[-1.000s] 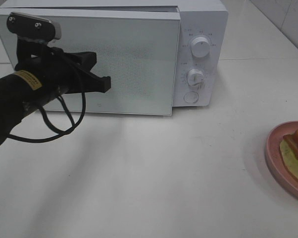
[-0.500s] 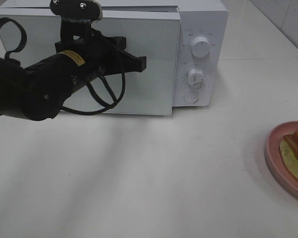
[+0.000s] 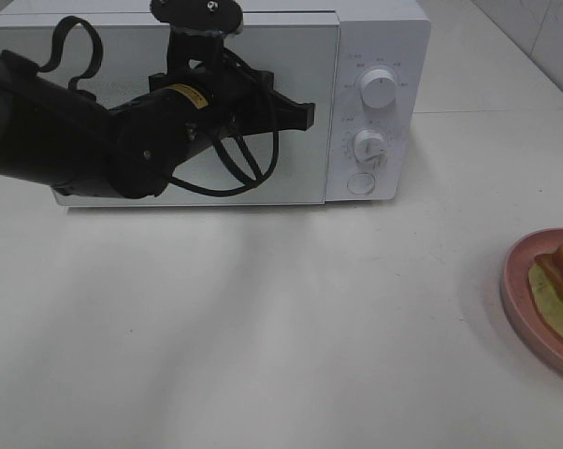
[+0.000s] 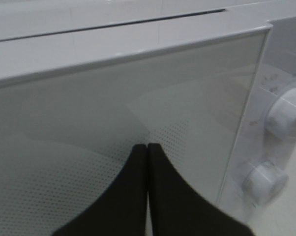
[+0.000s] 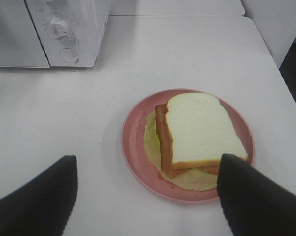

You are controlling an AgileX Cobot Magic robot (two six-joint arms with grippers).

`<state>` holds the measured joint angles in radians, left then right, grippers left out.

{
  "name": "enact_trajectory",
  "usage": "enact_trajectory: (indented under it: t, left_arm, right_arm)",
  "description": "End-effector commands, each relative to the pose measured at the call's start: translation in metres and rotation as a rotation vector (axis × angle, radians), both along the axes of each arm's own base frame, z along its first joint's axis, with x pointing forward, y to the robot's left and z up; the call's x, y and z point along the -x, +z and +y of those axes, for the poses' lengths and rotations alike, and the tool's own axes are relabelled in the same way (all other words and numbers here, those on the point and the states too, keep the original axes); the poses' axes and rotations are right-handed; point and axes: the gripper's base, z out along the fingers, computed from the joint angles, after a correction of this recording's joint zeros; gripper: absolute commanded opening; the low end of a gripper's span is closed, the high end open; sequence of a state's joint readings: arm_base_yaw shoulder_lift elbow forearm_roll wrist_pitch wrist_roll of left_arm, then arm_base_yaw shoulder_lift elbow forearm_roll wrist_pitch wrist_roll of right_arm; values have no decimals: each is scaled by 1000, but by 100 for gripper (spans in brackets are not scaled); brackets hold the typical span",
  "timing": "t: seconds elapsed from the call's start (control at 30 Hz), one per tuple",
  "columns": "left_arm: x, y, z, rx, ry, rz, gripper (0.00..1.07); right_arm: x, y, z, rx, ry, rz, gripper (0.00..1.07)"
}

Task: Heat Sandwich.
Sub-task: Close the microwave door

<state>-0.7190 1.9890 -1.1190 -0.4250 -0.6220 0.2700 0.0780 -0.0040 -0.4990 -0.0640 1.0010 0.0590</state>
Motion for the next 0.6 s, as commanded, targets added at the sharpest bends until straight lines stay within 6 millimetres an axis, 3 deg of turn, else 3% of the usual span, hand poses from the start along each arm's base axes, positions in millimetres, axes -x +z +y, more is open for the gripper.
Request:
enact_trajectory:
  t: [0.03, 0.4, 0.6]
  left_arm:
    - [-18, 8, 4, 65, 98, -20, 0]
    - [-14, 11, -6, 60, 54, 43, 0]
    - [11, 17, -6, 39, 1, 90, 0]
  right_arm:
    - [4, 0, 0, 3, -7, -32, 75]
    - [4, 0, 0, 3, -7, -32, 75]
    - [4, 0, 0, 3, -7, -32, 75]
